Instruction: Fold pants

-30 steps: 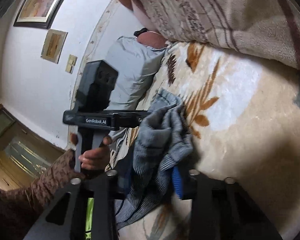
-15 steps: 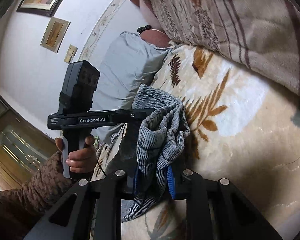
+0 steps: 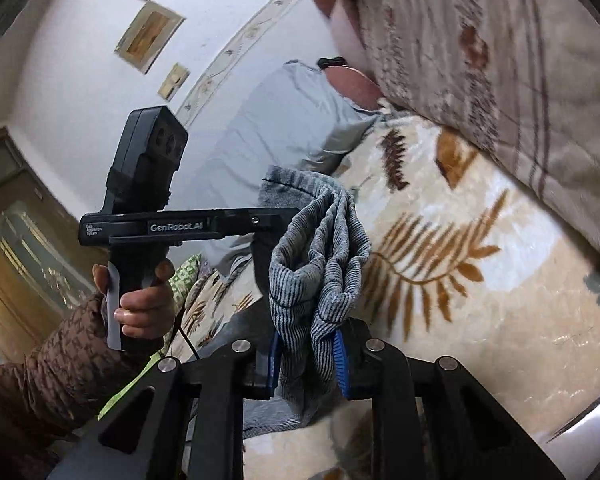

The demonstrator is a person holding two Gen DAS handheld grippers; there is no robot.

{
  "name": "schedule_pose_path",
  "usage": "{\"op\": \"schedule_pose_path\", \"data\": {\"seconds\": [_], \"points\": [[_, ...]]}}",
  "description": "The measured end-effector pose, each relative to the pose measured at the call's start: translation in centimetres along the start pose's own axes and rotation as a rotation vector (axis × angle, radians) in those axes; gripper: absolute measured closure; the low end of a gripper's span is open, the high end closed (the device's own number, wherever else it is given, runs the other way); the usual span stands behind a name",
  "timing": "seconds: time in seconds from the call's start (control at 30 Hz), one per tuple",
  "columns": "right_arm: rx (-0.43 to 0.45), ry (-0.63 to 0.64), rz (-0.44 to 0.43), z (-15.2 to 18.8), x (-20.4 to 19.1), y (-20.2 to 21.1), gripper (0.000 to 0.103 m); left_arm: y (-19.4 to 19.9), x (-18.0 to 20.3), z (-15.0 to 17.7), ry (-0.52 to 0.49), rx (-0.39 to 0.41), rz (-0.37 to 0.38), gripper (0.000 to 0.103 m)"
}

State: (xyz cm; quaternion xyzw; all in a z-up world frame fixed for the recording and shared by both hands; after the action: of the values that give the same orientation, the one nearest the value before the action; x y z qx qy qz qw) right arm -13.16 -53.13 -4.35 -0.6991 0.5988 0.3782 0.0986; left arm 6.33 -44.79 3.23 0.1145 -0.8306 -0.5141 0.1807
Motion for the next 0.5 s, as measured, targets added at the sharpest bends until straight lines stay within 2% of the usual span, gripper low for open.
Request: {"op": "schedule_pose_path", "data": {"seconds": [0.5], "points": [[-0.062, 0.180, -0.015, -0.2, -7.5, -1.8, 0.082, 5.3, -3.2, 3.5, 0.081, 0.078, -0.053, 0.087]]}}
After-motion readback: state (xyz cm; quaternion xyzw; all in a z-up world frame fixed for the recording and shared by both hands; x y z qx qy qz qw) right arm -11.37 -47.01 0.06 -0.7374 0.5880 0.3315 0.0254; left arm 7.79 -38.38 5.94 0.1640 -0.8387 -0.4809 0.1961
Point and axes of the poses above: each gripper's, at about its wrist camera, not at the fingertips, and y roughly against the way its jaws point, x to its right, z to its underside, the point moved 2 cm from there along -y, roughly the way its jaws point, and after that the axes turned 7 degrees about y, right-handed, at the moved point
